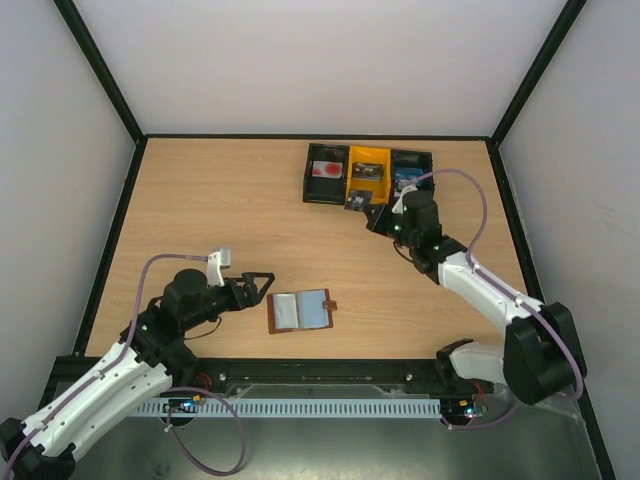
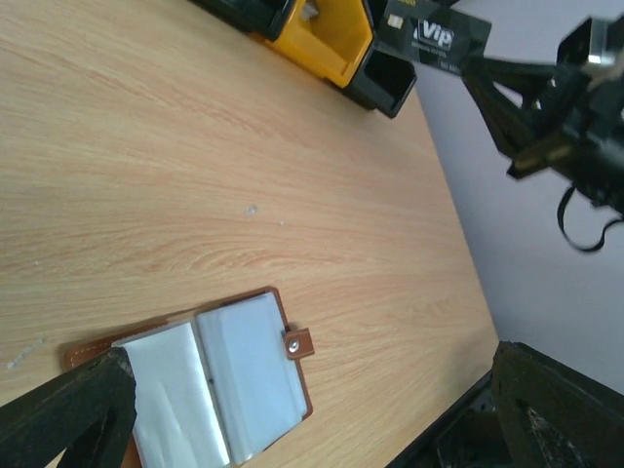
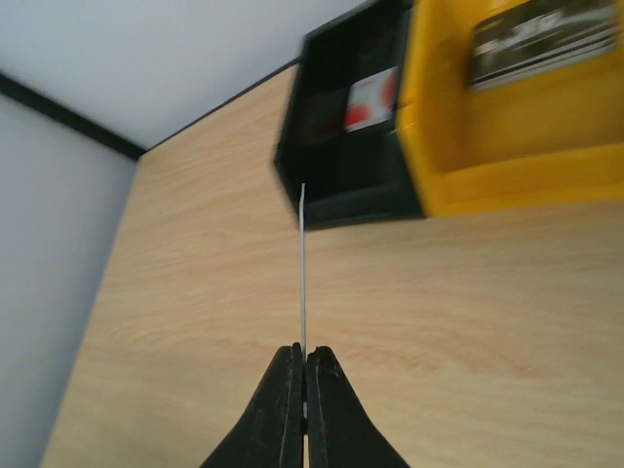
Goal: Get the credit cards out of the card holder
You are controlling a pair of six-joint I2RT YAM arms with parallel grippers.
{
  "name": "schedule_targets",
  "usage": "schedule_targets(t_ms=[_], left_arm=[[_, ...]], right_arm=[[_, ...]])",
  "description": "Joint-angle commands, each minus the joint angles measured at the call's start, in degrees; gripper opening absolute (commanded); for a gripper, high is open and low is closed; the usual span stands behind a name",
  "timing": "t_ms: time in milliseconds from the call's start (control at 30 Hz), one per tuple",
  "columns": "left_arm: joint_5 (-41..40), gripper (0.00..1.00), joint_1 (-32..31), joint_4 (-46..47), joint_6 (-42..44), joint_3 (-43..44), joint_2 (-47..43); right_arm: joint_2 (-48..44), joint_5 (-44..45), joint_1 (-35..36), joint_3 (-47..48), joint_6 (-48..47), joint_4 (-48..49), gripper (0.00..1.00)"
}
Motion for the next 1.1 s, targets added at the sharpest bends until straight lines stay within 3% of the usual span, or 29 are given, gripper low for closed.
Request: schedule_targets(t_ms=[0,367,700,1067], left_arm=[[2.93,1.0,0.24,-1.19,2.84,1.17,1.12],[5.01,1.0,0.24,4.69,2.58,-1.17,5.21],[5.76,1.0,0.32,9.45,0.45,-3.06,6.96],[3.93,1.0,0.29,7.46,2.77,0.0,8.62]], right_arm=[[5.89,-1.65,-6.54,5.43,-6.39,-5.49,0.02],[24.76,-2.57,-15.01,22.28,-10.54,-9.08,0.02],[42.24,-5.21,-16.11,43.25,-14.23,-17.93,0.02],[53.39,-7.66,-16.21,55.53,-13.42,-21.72,0.02]])
